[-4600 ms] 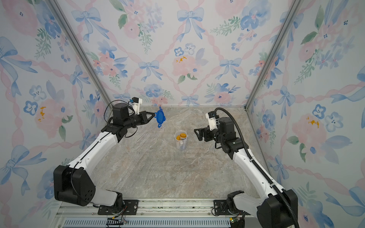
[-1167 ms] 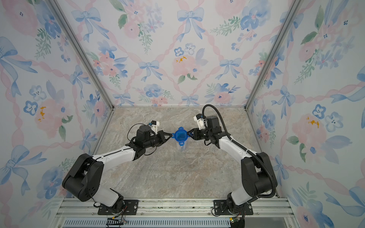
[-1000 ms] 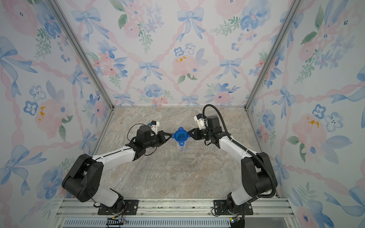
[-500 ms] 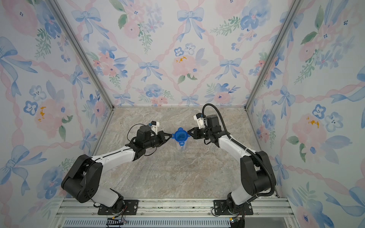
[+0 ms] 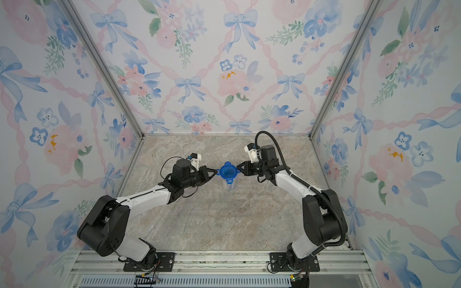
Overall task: Pack away toiletry kits
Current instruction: Close the lid on the container.
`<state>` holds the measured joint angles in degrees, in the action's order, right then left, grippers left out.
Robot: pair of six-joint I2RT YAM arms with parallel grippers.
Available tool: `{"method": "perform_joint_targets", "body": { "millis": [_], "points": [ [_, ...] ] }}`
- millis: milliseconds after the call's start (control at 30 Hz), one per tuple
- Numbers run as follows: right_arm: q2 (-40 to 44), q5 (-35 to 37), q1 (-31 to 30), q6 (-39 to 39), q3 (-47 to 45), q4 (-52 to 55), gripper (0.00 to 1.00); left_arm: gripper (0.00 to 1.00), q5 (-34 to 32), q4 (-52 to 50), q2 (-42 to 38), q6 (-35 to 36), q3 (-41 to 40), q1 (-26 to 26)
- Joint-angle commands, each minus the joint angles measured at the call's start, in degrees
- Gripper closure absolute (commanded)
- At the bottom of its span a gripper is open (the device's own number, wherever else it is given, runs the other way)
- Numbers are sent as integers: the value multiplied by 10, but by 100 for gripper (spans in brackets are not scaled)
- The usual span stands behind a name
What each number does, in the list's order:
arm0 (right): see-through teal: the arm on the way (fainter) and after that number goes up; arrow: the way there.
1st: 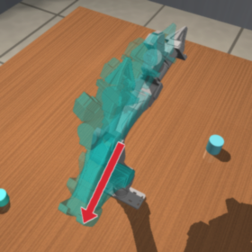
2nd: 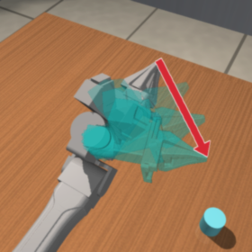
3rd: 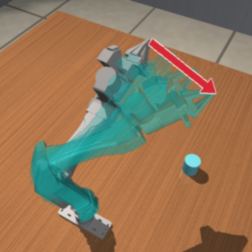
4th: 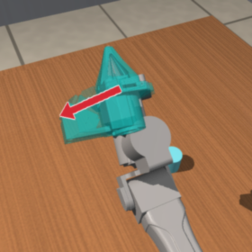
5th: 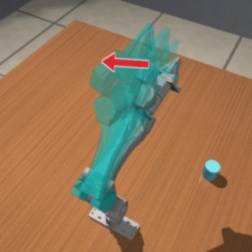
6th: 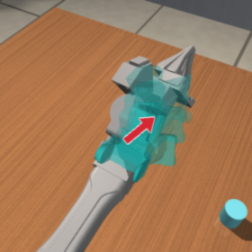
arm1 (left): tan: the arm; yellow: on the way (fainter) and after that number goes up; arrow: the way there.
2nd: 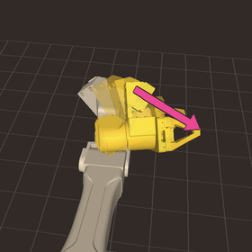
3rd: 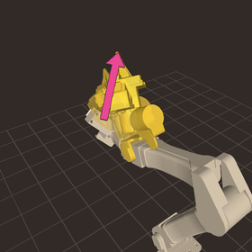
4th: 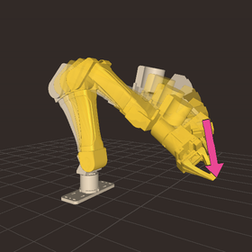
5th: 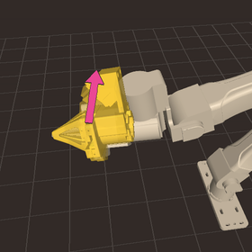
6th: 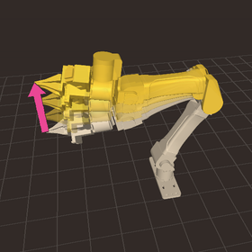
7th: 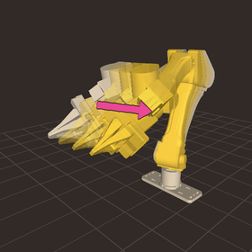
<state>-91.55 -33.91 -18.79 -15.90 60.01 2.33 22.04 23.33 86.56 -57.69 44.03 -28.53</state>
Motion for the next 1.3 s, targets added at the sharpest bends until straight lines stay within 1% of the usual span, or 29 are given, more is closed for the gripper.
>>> {"method": "perform_joint_targets", "body": {
  "millis": [0, 233, 367, 433, 500, 600, 633, 700, 733, 833, 900, 967, 1067, 1167, 1267],
  "points": [
    [-19, 25, 9, 10, 6, 26, 84, 100, 1, -61, 31, 35, -15, 0],
    [-18, 25, 9, 12, 7, 28, 84, 99, 10, -60, 59, 43, -10, 4],
    [-9, 24, 5, 14, 5, 25, 83, 84, 11, -60, 58, 46, -4, 5],
    [-8, 21, 5, 14, 3, 23, 83, 72, 13, -60, 54, 45, -3, 6],
    [-7, 21, 3, 13, 1, 21, 82, 62, 15, -60, 51, 44, -4, 9],
    [-4, 20, 4, 12, -1, 19, 82, 56, 15, -59, 48, 45, -2, 11],
    [-3, 20, 4, 12, -1, 18, 81, 50, 16, -59, 47, 47, -2, 11],
    [-1, 21, 4, 12, -2, 18, 77, 40, 14, -59, 45, 49, -3, 16],
    [1, 22, 4, 12, -2, 19, 73, 37, 13, -59, 42, 52, -3, 18],
    [5, 24, 6, 14, -2, 19, 66, 34, 12, -62, 36, 57, -2, 21],
    [8, 23, 5, 13, -2, 17, 57, 33, 12, -66, 34, 61, 2, 22],
    [11, 21, 6, 12, -2, 15, 51, 33, 16, -67, 32, 63, 6, 24],
    [21, 22, 5, 11, 0, 17, 48, 33, 24, -71, 24, 67, 17, 27],
    [35, 31, 6, 15, 2, 29, 46, 29, 28, -87, 17, 77, 34, 27],
    [45, 48, 5, 27, 9, 48, 45, 22, 26, -104, 13, 88, 48, 27]
  ]
}}
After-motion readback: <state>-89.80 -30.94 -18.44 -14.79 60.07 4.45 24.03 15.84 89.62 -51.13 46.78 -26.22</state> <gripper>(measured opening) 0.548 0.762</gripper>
